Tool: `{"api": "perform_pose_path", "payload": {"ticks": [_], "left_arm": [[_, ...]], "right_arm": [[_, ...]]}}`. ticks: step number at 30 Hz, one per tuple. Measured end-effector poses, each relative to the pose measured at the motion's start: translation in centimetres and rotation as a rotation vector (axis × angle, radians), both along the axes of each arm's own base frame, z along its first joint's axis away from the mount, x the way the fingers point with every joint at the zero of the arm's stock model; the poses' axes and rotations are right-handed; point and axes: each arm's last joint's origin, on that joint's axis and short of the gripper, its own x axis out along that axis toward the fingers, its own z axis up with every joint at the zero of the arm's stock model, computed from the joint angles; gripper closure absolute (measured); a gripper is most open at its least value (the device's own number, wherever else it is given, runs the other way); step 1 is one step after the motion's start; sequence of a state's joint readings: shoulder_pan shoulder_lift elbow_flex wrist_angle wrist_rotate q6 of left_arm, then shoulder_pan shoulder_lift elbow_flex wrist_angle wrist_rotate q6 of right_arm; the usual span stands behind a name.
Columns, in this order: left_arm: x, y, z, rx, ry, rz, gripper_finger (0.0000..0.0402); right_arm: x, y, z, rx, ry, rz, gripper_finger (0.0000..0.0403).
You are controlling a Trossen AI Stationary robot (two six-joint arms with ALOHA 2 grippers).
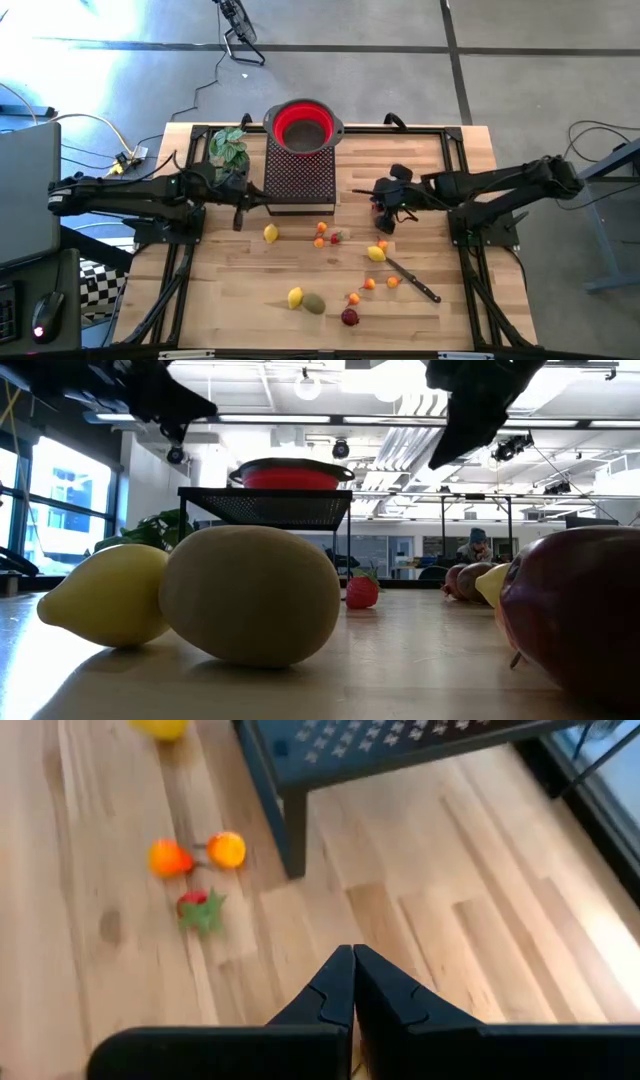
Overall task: Pick & Place Fruit
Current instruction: Put the right lemon into the red strainer bowl
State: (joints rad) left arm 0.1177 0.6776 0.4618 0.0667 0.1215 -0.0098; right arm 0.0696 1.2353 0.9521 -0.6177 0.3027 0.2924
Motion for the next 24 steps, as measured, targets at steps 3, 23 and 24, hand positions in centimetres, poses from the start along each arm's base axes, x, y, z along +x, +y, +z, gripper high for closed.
{"api": "perform_pose_path", "payload": {"ticks": [3, 23, 24], "left_arm": [[-0.2, 0.0, 0.2, -0.022, -0.015, 0.004, 0.0402], [-0.4, 0.0, -0.2, -0.047, 0.027, 0.009, 0.0402], [-0.4, 0.0, -0.2, -0.047, 0.028, 0.009, 0.0402]], "right_arm": [[0.1, 0.1, 0.1, 0.02, 0.062, 0.015, 0.0401], [0.5, 0.3, -0.7, 0.234, 0.226, -0.038, 0.0401], [0.6, 0.4, -0.7, 0.261, 0.218, -0.05, 0.0401]]}}
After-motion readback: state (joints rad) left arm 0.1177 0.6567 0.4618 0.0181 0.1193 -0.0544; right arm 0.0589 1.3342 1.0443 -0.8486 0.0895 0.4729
